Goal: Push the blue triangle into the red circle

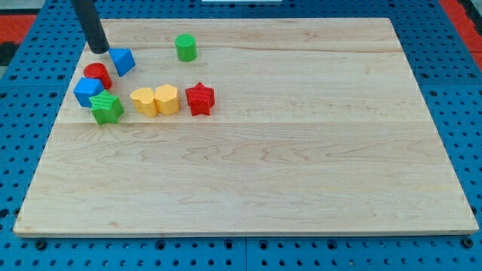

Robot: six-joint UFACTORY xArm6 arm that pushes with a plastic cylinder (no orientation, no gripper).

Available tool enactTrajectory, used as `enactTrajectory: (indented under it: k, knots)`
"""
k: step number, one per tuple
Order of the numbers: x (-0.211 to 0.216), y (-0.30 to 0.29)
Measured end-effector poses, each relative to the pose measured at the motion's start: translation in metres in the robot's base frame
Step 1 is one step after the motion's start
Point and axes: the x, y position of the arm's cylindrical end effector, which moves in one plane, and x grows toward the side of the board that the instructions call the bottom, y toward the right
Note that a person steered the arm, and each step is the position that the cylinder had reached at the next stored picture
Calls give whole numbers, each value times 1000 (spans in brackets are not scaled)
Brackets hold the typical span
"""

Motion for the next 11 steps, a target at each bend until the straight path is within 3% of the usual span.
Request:
enactTrajectory:
  k: [1, 3, 4, 11]
  knots:
    - [-18, 49]
    - [41, 109]
    - [41, 79]
    - [27, 22]
